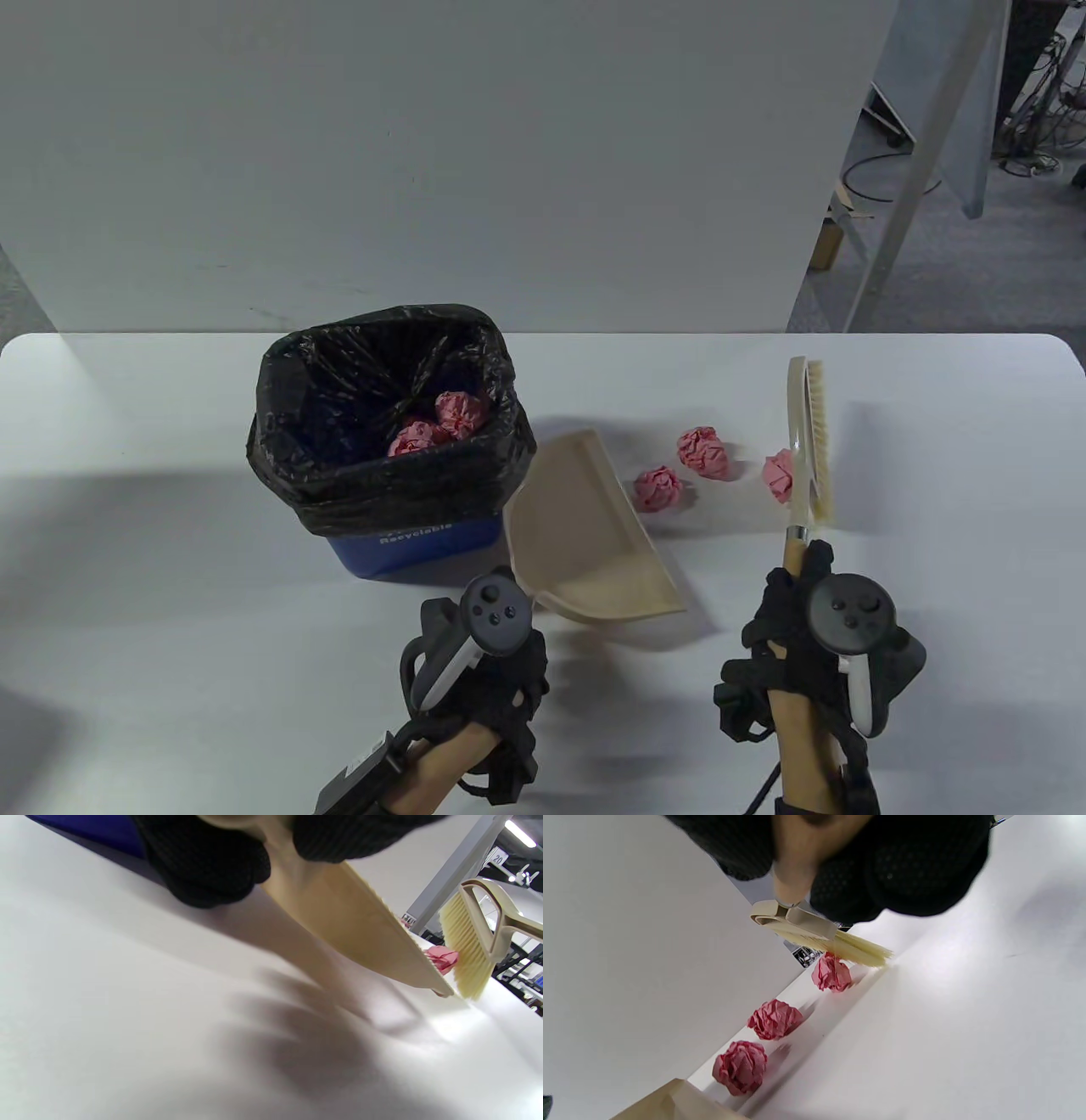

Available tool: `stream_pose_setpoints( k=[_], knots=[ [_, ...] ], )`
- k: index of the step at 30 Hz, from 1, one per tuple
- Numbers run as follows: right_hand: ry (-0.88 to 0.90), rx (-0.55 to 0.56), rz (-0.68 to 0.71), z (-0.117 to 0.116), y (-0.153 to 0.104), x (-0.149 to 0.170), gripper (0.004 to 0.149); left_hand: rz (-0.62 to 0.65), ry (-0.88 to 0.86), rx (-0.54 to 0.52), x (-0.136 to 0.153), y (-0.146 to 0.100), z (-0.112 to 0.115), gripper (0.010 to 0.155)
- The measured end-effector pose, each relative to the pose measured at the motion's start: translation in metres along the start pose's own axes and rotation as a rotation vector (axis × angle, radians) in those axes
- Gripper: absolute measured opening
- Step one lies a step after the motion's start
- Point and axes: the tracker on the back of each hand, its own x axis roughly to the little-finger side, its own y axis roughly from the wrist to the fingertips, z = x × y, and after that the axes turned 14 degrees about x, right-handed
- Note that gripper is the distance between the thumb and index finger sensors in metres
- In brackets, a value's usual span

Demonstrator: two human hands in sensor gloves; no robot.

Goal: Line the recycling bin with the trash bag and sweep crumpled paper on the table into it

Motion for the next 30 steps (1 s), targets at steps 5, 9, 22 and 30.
stream_pose_setpoints(
  k=[5, 9, 22, 30],
  knots=[
    [-0.059, -0.061, 0.071, -0.009, -0.002, -0.005, 0.060, -0.027, 0.041, 0.025, 0.002, 0.009, 0.005, 0.079],
    [-0.120, -0.128, 0.169, -0.016, -0.006, -0.013, 0.060, -0.024, 0.089, 0.002, 0.004, 0.019, 0.011, 0.078],
    [-0.156, -0.397, 0.421, -0.025, -0.034, -0.041, 0.059, -0.024, 0.068, 0.030, 0.006, 0.027, 0.015, 0.078],
    [0.064, -0.583, 0.411, -0.023, -0.045, -0.050, 0.059, -0.021, 0.052, 0.046, 0.007, 0.027, 0.014, 0.078]
  ],
)
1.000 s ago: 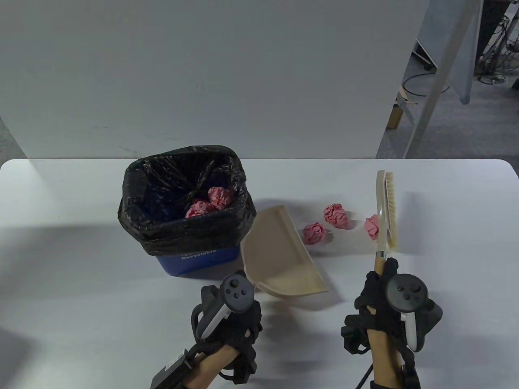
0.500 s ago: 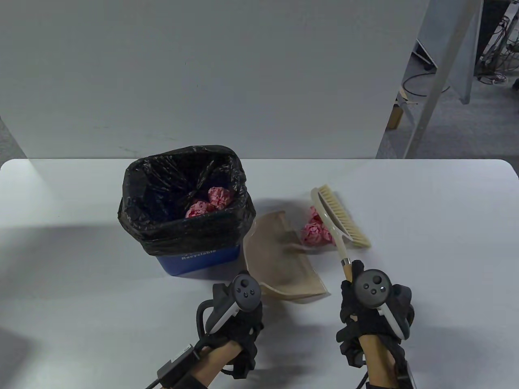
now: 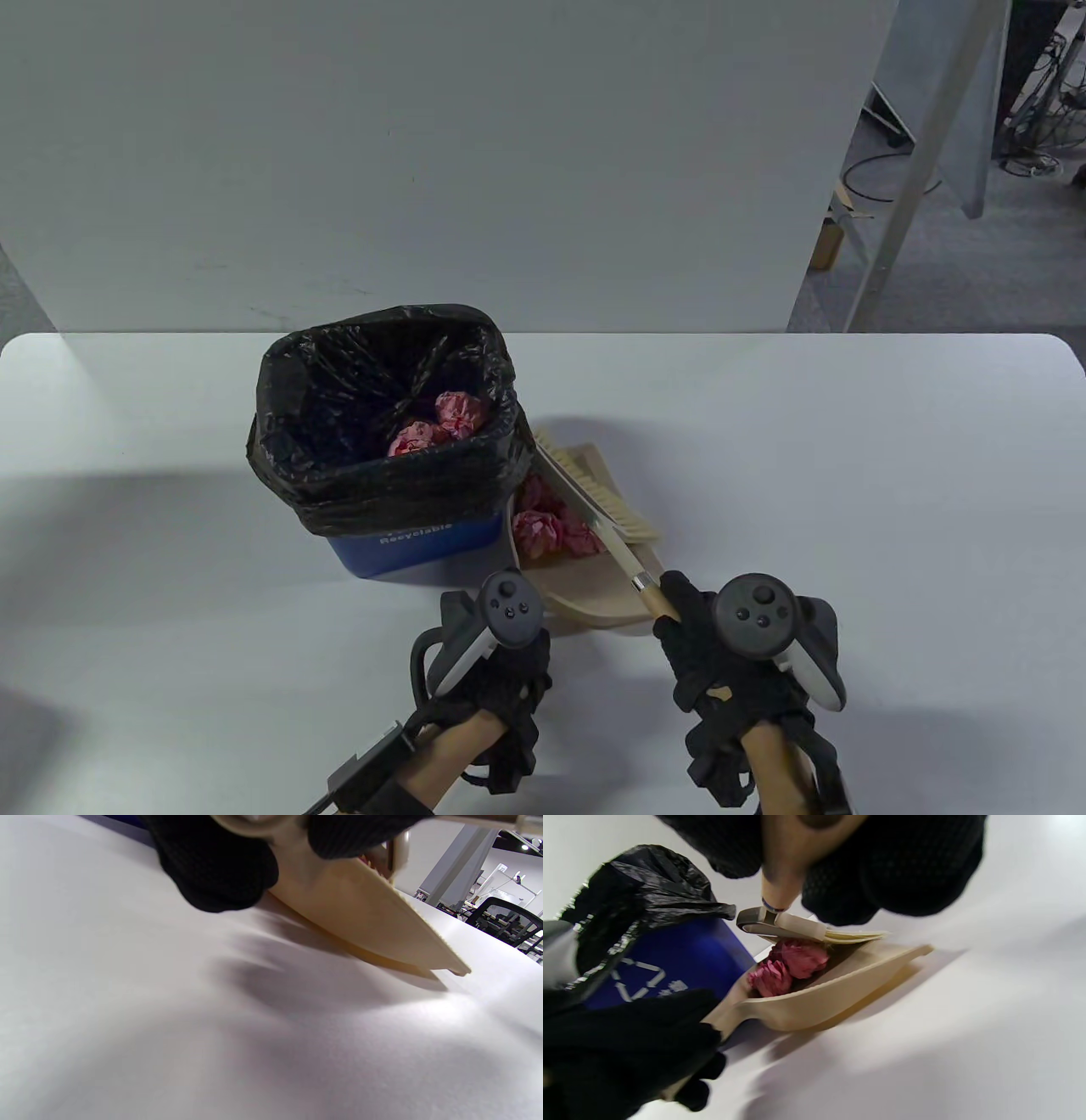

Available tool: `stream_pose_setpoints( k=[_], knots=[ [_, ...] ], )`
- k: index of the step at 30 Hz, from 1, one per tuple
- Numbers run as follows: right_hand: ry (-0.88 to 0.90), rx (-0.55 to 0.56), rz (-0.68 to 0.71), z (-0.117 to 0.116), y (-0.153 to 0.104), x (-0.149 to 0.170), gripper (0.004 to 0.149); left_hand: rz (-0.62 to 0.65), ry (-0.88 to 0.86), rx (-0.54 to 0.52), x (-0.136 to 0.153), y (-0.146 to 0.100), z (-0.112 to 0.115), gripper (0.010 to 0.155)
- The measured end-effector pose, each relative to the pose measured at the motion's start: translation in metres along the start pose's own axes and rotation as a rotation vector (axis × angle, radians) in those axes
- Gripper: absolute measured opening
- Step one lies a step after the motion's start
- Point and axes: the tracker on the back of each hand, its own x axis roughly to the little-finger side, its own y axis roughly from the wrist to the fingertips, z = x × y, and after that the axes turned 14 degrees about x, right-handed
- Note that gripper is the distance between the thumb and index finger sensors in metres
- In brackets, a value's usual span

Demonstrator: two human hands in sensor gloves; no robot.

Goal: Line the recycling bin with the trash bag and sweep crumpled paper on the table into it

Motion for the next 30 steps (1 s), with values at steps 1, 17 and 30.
stream_pose_setpoints(
  k=[1, 17, 30],
  knots=[
    [0.031, -0.002, -0.004, 0.001, 0.000, 0.001, 0.059, 0.001, -0.001, 0.002, 0.000, 0.000, 0.000, 0.078],
    [0.385, 0.298, -0.247, 0.027, -0.003, 0.036, 0.059, 0.043, -0.098, 0.000, 0.013, 0.001, -0.011, 0.076],
    [0.348, 0.473, -0.369, 0.037, -0.007, 0.051, 0.058, 0.265, -0.245, -0.007, 0.016, -0.018, -0.034, 0.074]
  ],
)
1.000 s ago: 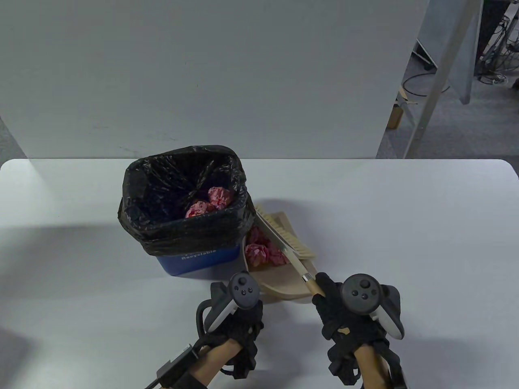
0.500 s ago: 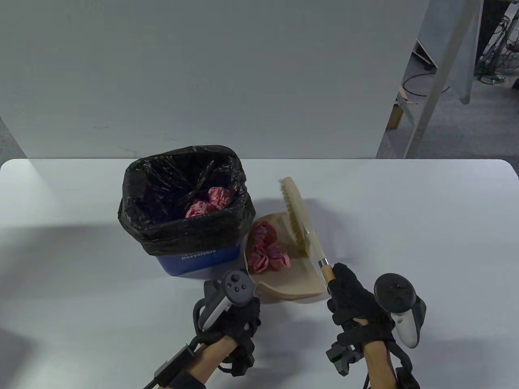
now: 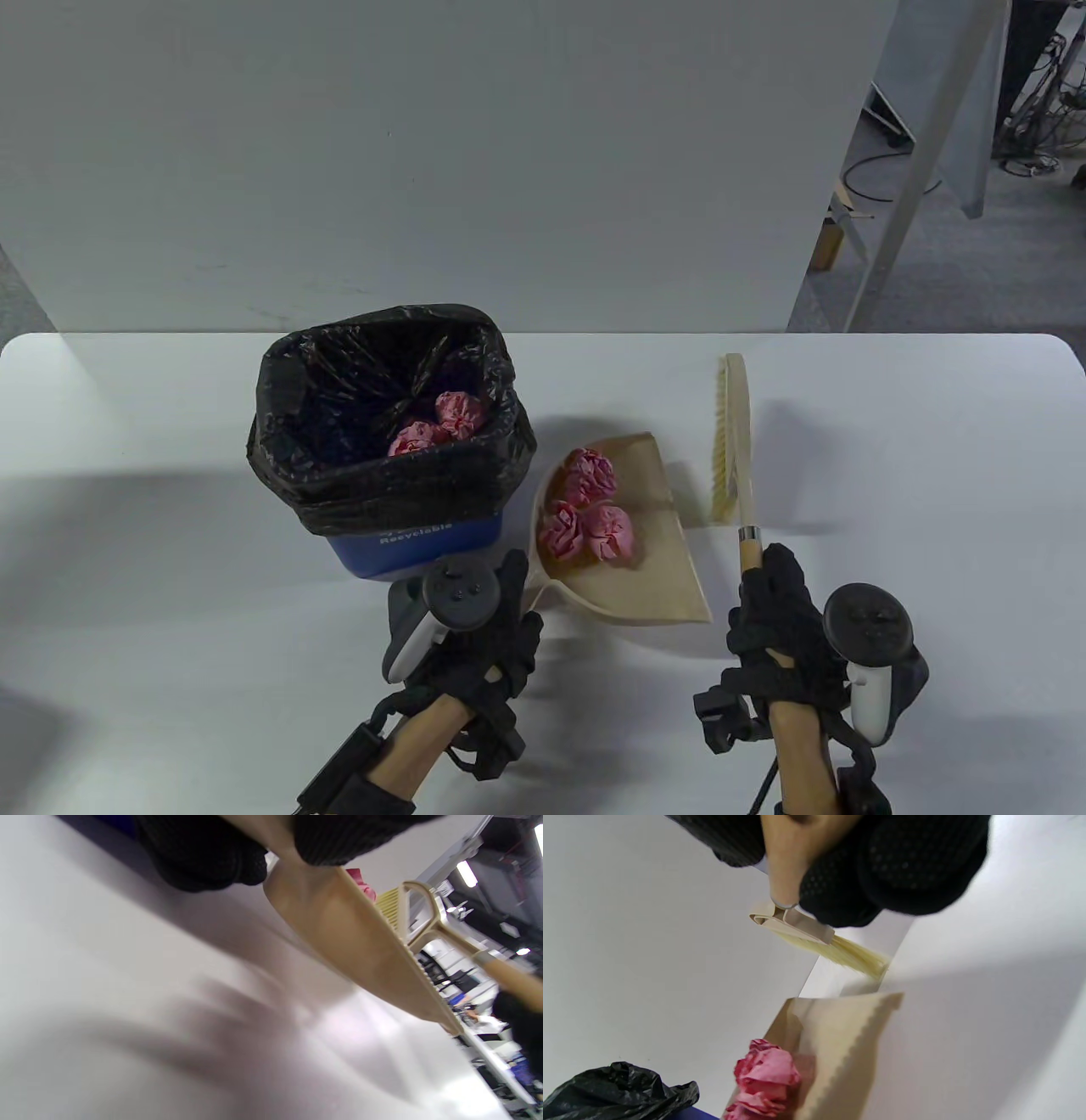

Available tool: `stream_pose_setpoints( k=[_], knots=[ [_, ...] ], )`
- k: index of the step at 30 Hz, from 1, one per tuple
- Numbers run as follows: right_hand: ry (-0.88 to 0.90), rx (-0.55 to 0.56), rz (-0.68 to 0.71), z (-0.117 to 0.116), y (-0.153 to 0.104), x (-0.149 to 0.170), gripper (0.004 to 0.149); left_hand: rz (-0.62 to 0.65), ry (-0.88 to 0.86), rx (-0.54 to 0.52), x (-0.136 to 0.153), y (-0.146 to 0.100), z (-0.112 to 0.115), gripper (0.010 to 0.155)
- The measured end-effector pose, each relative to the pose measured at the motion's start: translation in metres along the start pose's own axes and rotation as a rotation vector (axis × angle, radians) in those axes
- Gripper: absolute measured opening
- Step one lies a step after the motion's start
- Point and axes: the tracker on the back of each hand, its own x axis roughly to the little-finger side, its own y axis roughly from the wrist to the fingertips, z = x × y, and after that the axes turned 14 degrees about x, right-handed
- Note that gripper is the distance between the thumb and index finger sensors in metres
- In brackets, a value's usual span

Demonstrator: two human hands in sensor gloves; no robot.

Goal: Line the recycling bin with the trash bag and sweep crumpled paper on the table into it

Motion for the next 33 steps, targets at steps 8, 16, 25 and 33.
stream_pose_setpoints(
  k=[8, 16, 25, 33],
  knots=[
    [0.033, 0.012, -0.025, 0.002, 0.000, 0.001, 0.058, 0.135, -0.006, -0.040, -0.021, -0.030, -0.024, 0.073],
    [0.035, -0.005, -0.018, 0.000, -0.001, -0.001, 0.058, 0.250, -0.195, -0.048, -0.044, -0.056, -0.053, 0.072],
    [0.045, -0.012, -0.023, 0.000, -0.001, -0.001, 0.058, 0.204, -0.091, -0.306, -0.071, -0.107, -0.112, 0.072],
    [0.043, -0.020, -0.019, -0.001, -0.002, -0.001, 0.058, 0.021, 0.000, -0.537, -0.047, -0.139, -0.167, 0.073]
  ],
)
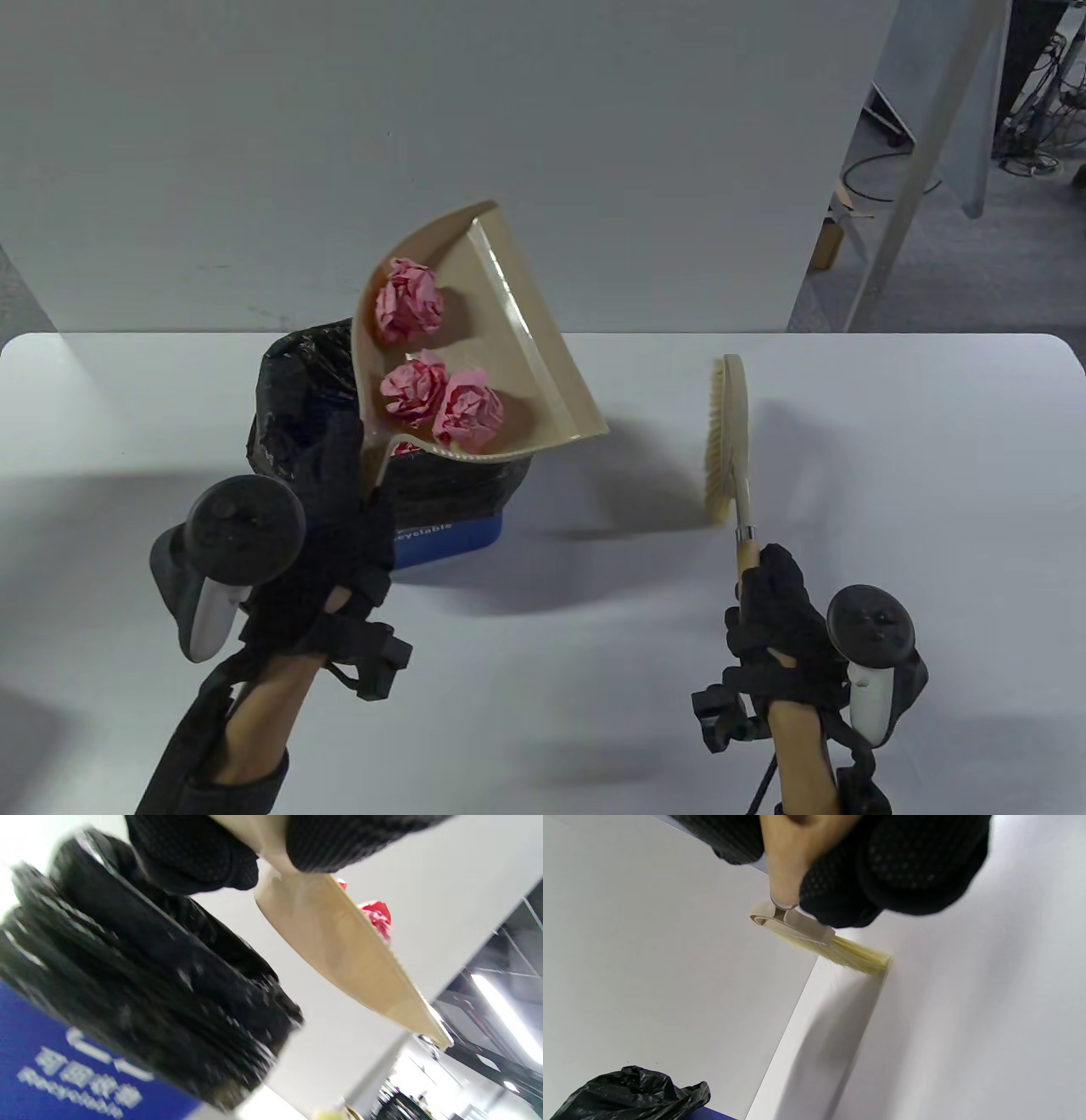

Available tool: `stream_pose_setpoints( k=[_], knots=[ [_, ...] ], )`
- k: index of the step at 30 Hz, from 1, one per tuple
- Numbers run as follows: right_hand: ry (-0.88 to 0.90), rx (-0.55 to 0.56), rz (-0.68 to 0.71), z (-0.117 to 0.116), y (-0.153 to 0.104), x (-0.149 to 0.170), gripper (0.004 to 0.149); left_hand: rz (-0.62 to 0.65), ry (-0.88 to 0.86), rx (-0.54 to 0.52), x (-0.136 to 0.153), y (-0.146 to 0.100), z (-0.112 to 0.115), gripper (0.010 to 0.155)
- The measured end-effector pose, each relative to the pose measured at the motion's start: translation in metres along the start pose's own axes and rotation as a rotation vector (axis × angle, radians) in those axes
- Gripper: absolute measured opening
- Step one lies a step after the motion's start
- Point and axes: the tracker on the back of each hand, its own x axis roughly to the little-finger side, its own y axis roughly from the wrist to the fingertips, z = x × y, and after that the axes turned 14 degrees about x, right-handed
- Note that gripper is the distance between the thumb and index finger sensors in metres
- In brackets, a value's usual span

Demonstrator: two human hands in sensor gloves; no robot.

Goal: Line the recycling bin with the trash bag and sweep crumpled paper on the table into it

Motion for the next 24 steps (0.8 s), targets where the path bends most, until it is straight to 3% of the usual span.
stream_pose_setpoints(
  k=[7, 18, 24],
  knots=[
    [-0.004, 0.001, 0.000, -0.001, 0.000, 0.000, 0.058, -0.138, 0.182, -0.136, 0.023, 0.003, -0.023, 0.072],
    [-0.002, -0.002, -0.002, -0.001, -0.001, 0.000, 0.058, -0.188, 0.480, -0.247, 0.037, 0.004, -0.015, 0.072],
    [-0.004, -0.007, 0.001, -0.002, -0.001, 0.000, 0.058, -0.168, 0.684, -0.396, 0.032, -0.003, -0.013, 0.072]
  ],
)
